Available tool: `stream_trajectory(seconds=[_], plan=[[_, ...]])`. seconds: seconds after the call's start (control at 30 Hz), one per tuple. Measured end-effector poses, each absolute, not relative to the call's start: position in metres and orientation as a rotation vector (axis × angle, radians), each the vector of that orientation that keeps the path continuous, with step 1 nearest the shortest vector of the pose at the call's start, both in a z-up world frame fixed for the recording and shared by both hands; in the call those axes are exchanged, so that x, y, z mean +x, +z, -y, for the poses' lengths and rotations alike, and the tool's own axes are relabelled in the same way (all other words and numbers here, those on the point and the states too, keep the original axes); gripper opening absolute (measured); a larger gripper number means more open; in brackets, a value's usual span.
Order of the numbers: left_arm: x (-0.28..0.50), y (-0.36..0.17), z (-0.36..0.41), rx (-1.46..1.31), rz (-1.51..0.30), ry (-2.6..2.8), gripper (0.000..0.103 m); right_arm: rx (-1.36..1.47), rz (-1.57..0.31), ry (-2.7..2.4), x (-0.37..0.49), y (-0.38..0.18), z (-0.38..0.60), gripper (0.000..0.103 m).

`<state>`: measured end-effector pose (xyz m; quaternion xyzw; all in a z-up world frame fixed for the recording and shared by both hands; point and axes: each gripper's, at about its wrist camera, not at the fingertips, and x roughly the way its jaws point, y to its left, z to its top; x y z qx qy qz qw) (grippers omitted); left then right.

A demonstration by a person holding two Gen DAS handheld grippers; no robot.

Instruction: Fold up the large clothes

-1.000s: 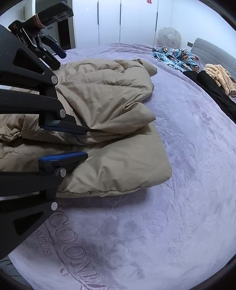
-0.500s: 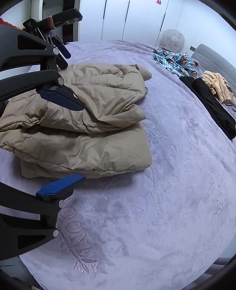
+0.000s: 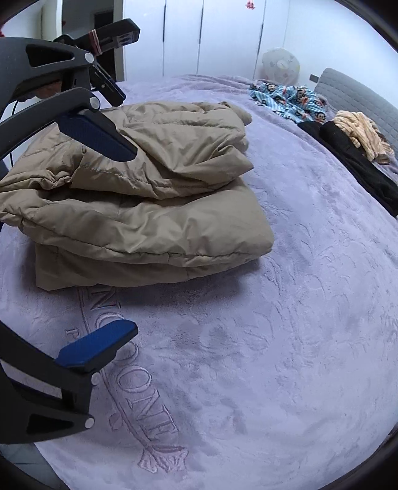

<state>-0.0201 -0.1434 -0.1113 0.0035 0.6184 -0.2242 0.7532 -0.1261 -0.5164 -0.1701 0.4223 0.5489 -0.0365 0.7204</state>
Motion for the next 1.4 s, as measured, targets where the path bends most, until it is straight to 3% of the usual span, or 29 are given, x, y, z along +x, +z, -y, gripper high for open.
stream_trajectory(seconds=[0.33,0.53,0.63,0.83,1.07,1.13,1.2,1.27,1.4], plan=[[0.011,-0.179,0.123,-0.323,-1.574,-0.692,0.103,1.178,-1.229,0.034,-0.111,-0.226,0.535,0.103],[0.024,-0.207,0.119,-0.467,-1.612,-0.754,0.103,1.403,-1.156,0.227,-0.093,-0.252,0.531,0.103],[0.027,-0.214,0.119,-0.49,-1.62,-0.772,0.103,1.355,-1.144,0.333,-0.078,-0.24,0.519,0.103],[0.027,-0.228,0.134,-0.474,-1.641,-0.786,0.103,1.092,-1.322,0.346,-0.042,-0.236,0.491,0.103],[0.019,-0.225,0.151,-0.457,-1.638,-0.733,0.103,1.143,-1.4,0.242,-0.028,-0.262,0.48,0.103],[0.015,-0.212,0.163,-0.401,-1.599,-0.729,0.096,1.154,-1.406,0.228,-0.028,-0.263,0.479,0.102],[0.013,-0.197,0.166,-0.369,-1.565,-0.736,0.086,1.172,-1.395,0.237,-0.028,-0.259,0.48,0.091],[0.013,-0.185,0.166,-0.366,-1.543,-0.746,0.081,1.173,-1.36,0.253,-0.029,-0.251,0.48,0.072],[0.012,-0.161,0.164,-0.369,-1.491,-0.775,0.078,1.131,-1.309,0.276,-0.026,-0.227,0.472,0.058]])
